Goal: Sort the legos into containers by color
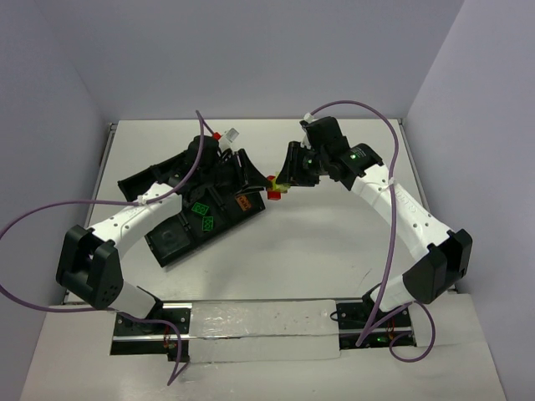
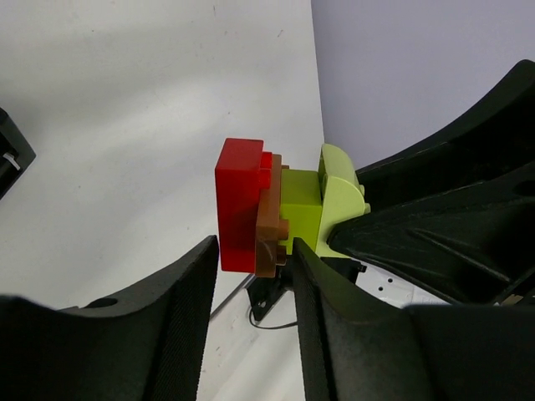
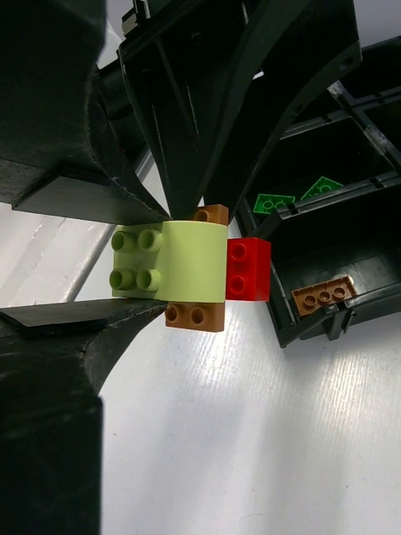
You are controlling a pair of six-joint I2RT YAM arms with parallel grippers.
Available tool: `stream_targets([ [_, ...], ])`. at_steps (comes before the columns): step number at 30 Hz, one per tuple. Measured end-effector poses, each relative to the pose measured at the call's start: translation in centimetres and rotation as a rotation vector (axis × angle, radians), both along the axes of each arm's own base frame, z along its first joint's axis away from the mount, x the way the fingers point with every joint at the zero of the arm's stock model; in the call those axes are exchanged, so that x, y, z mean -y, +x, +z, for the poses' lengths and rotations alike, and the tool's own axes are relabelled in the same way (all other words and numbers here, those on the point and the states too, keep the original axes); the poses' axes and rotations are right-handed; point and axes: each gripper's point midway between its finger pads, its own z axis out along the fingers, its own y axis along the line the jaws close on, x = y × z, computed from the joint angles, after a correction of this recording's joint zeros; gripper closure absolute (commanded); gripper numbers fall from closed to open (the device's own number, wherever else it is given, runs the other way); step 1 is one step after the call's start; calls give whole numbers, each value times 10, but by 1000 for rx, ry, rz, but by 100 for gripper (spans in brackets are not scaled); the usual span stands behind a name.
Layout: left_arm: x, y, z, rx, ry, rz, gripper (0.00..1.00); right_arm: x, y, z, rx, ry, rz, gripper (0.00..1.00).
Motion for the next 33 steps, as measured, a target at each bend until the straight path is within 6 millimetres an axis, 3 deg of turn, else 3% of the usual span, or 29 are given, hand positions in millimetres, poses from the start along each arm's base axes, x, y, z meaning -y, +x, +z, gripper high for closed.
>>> stream_targets([
  [3,1,0,1,0,-7,-3,48,0,0,0,0,0,0,100],
  [11,3,-2,5,4,-25,-18,69,-1,0,0,-2,3,3,100],
  [23,6,-3,6,1,-35,-38,71,-4,-3,1,-10,17,20,100],
  [26,8,-2,6,-2,-35,-43,79,-4,-3,1,-9,16,20,100],
  [29,8,-1,5,-2,-36,-47,98,-3,-3,1,-8,14,19,100],
  [33,9,-1,5,-5,-35,-48,100,-3,-3,1,-6,11,14,100],
])
